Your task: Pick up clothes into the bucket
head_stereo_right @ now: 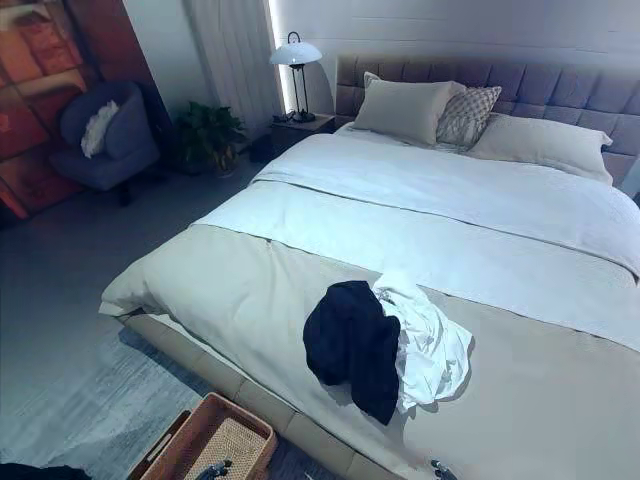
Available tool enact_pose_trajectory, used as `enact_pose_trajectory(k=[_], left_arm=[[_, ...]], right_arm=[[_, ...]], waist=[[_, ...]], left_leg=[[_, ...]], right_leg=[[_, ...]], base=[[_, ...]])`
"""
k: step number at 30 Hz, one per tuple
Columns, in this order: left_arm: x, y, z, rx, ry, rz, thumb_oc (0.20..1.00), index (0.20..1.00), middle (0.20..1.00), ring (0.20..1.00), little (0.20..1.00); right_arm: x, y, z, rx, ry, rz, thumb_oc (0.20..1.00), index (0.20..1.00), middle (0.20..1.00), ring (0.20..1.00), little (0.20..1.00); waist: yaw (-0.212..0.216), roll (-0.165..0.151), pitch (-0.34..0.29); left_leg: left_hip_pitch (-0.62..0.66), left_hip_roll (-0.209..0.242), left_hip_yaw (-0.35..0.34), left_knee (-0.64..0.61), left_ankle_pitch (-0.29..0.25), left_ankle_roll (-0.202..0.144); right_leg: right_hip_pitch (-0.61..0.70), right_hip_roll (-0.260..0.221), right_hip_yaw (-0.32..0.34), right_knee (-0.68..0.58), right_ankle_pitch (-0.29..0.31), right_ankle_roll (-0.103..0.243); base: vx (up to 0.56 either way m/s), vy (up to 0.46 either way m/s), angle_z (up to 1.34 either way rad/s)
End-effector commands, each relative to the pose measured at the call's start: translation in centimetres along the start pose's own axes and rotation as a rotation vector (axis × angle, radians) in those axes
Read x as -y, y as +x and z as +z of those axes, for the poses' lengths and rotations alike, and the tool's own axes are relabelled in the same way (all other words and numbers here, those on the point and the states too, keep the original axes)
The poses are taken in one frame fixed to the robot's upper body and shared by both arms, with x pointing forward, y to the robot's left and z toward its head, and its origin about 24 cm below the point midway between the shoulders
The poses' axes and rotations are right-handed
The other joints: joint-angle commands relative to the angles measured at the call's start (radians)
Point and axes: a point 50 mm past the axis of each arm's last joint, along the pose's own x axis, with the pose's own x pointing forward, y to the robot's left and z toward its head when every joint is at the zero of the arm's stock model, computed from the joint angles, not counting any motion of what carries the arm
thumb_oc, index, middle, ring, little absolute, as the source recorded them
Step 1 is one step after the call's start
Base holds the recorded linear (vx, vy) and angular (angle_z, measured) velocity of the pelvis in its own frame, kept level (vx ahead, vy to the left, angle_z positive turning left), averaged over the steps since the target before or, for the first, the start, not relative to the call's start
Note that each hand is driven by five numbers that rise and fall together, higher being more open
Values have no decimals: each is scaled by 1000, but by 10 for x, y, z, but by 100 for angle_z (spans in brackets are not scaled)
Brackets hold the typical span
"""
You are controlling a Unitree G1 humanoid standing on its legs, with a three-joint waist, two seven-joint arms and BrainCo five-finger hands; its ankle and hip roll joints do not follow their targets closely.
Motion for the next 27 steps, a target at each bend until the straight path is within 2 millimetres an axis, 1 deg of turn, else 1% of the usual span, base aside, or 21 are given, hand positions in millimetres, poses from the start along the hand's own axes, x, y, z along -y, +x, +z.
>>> enact_pose_trajectory(k=[1, 6, 8, 10, 12, 14, 15, 16, 18, 19, 20, 22, 23, 24, 25, 27], left_arm=[[12, 6, 25, 52, -35, -35, 1000, 1000, 1000, 1000, 1000], [12, 6, 25, 55, -58, -31, 1000, 1000, 1000, 1000, 1000], [11, 6, 21, 41, -61, -22, 1000, 1000, 1000, 1000, 1000], [10, 6, 21, 38, -55, -13, 1000, 1000, 1000, 1000, 1000], [8, 6, 19, 32, -34, 5, 1000, 1000, 1000, 1000, 1000], [5, 5, 20, 44, -25, 22, 1000, 1000, 1000, 1000, 1000], [5, 5, 20, 44, -25, 22, 1000, 1000, 1000, 1000, 1000], [3, 5, 20, 48, -14, 41, 1000, 1000, 1000, 1000, 1000], [2, 6, 24, 67, -10, 56, 1000, 1000, 1000, 1000, 1000], [1, 6, 25, 73, -9, 62, 1000, 1000, 1000, 1000, 1000], [0, 5, 25, 77, -10, 72, 1000, 1000, 1000, 1000, 1000], [-1, 6, 30, 93, -15, 83, 1000, 1000, 1000, 1000, 1000], [-2, 6, 30, 93, -14, 87, 1000, 1000, 1000, 1000, 1000], [-2, 6, 30, 93, -15, 87, 1000, 1000, 1000, 1000, 1000], [-3, 6, 33, 104, -18, 95, 1000, 1000, 1000, 1000, 1000], [-3, 7, 35, 112, -15, 99, 1000, 1000, 1000, 1000, 1000]], right_arm=[[-1, 6, 23, 51, -26, 3, 1000, 1000, 1000, 1000, 1000], [-1, 6, 22, 51, -30, 2, 1000, 1000, 1000, 1000, 1000], [3, 7, 28, 73, -31, -24, 1000, 1000, 1000, 1000, 1000], [8, 8, 37, 108, -46, -52, 1000, 1000, 1000, 1000, 1000], [19, 9, 54, 173, -118, -114, 1000, 1000, 1000, 1000, 1000], [35, 9, 78, 255, -144, -186, 1000, 1000, 1000, 1000, 1000], [35, 9, 78, 255, -144, -187, 1000, 1000, 1000, 1000, 1000], [50, 5, 116, 389, -175, -270, 1000, 1000, 1000, 1000, 1000], [63, 0, 144, 480, -183, -345, 1000, 1000, 1000, 1000, 1000], [66, -3, 157, 524, -193, -365, 1000, 1000, 1000, 1000, 1000], [71, -10, 178, 599, -214, -399, 1000, 1000, 1000, 1000, 1000], [78, -24, 213, 724, -248, -452, 1000, 1000, 1000, 1000, 1000], [80, -28, 223, 758, -263, -462, 1000, 1000, 1000, 1000, 1000], [80, -28, 223, 759, -264, -462, 1000, 1000, 1000, 1000, 1000], [85, -43, 253, 858, -337, -511, 1000, 1000, 1000, 1000, 1000], [85, -54, 272, 929, -380, -545, 1000, 1000, 1000, 1000, 1000]], waist=[[-10, -43, 16], [-9, -43, 19], [-4, -43, 23], [-2, -43, 25], [4, -44, 27], [8, -44, 31], [8, -44, 31], [12, -43, 38], [18, -43, 50], [22, -43, 55], [27, -44, 60], [33, -46, 70], [36, -48, 73], [36, -48, 74], [45, -53, 80], [54, -57, 85]], left_leg=[[-16, -49, -7, 55, -83, 34], [-17, -49, -9, 54, -82, 34], [-19, -51, -12, 55, -82, 34], [-20, -51, -14, 54, -81, 35], [-24, -51, -18, 53, -79, 35], [-26, -51, -21, 51, -77, 35], [-26, -51, -21, 51, -77, 35], [-33, -52, -24, 49, -73, 34], [-42, -54, -26, 50, -71, 35], [-47, -55, -27, 52, -70, 36], [-54, -56, -29, 54, -69, 37], [-61, -58, -32, 59, -70, 39], [-65, -59, -34, 63, -71, 40], [-65, -59, -34, 64, -71, 40], [-76, -61, -39, 75, -74, 41], [-88, -66, -46, 83, -76, 44]], right_leg=[[-31, -72, -42, 23, 26, 70], [-31, -73, -46, 24, 25, 70], [-34, -75, -49, 27, 24, 71], [-36, -76, -52, 29, 24, 71], [-36, -75, -54, 29, 23, 71], [-38, -76, -58, 30, 23, 73], [-38, -76, -59, 30, 23, 73], [-45, -76, -62, 34, 24, 73], [-57, -77, -64, 42, 25, 75], [-62, -77, -66, 46, 25, 75], [-69, -78, -68, 52, 24, 75], [-77, -81, -66, 63, 23, 75], [-80, -82, -67, 68, 22, 74], [-81, -82, -66, 68, 22, 74], [-89, -85, -69, 79, 20, 73], [-95, -86, -72, 87, 18, 73]], base=[[-34, -153, 9], [0, 0, 0], [0, 0, 0], [0, 0, 0], [0, 0, 0], [6, 9, 4], [-18, 21, 6], [-27, 22, 4], [-42, 26, 3], [-46, 20, 3], [-30, 20, 1], [-11, 12, 2], [0, 0, 0], [0, 0, 0], [0, 0, 0], [-3, 13, 2]])
